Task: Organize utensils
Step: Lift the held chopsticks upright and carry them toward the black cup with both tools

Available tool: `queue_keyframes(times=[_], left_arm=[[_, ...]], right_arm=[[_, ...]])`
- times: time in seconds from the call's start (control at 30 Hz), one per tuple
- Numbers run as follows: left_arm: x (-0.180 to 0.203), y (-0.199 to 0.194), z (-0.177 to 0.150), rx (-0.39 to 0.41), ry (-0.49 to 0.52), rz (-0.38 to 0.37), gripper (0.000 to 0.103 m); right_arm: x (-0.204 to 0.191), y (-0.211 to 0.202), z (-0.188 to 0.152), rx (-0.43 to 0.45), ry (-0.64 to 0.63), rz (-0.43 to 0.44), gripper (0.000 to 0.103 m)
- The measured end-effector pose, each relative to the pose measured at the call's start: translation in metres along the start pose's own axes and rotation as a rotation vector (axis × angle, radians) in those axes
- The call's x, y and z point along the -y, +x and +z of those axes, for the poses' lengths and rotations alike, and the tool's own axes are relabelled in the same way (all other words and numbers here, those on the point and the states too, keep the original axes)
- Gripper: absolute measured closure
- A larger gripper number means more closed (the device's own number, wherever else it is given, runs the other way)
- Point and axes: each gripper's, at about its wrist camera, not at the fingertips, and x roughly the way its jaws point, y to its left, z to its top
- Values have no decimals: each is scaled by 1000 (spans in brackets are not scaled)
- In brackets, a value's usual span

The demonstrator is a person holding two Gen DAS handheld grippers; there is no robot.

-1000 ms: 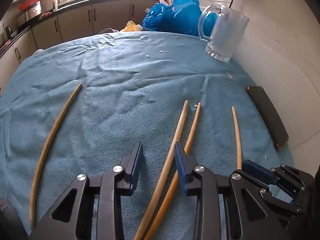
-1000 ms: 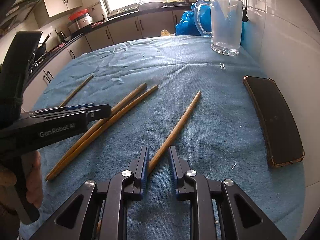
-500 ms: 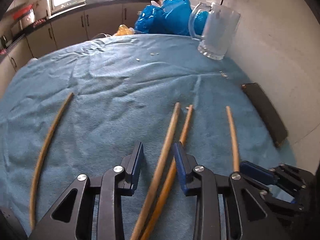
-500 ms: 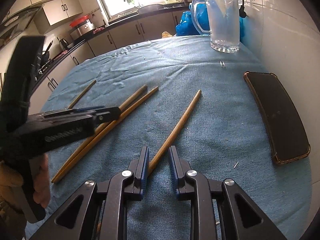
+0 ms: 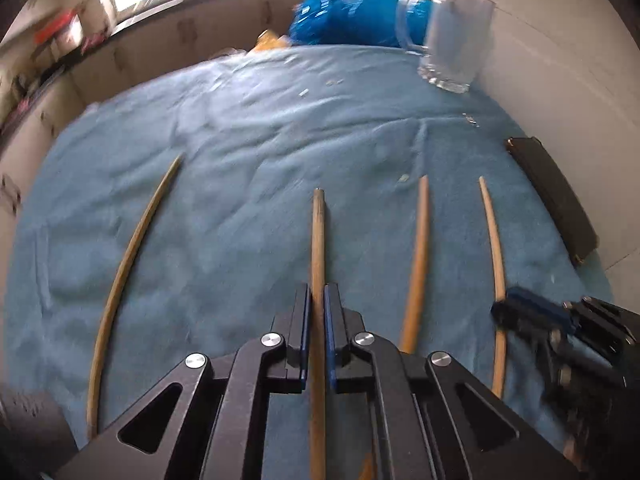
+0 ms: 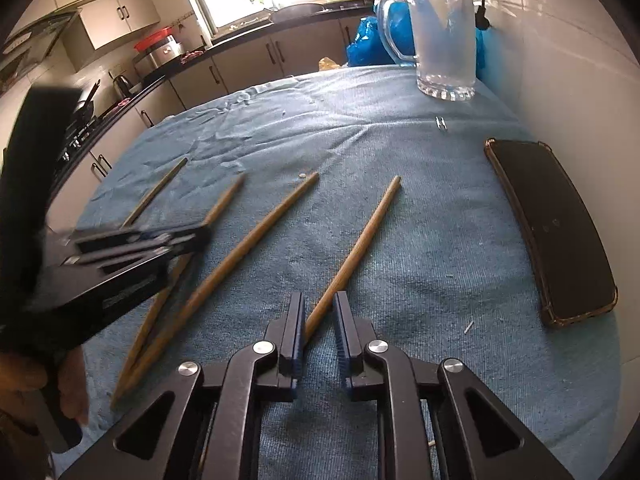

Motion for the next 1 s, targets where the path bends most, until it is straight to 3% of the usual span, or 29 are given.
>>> queue_keyframes(times=[0.3, 0.47, 0.67, 0.77, 0.83, 1.0], left_arm=[[-51, -60, -103, -32, -163, -13, 97], [-60, -85, -154, 8, -221, -51, 96], [-66, -88, -157, 8, -243, -92, 96], [-71, -85, -154, -26, -268, -126, 95], [-74, -82, -147, -54, -273, -140, 95], [-67, -71, -126, -102, -232, -92, 94]], right_arm=[[-2, -24, -32, -81, 13, 41, 92], [-3, -47, -64, -138, 3, 56, 91], [-14, -56, -78, -161, -53, -3, 89], [-14, -50, -68, -178, -39, -19, 79], [-15, -42, -57, -193, -49, -40, 78], [-18, -19, -27, -252, -76, -84, 77]])
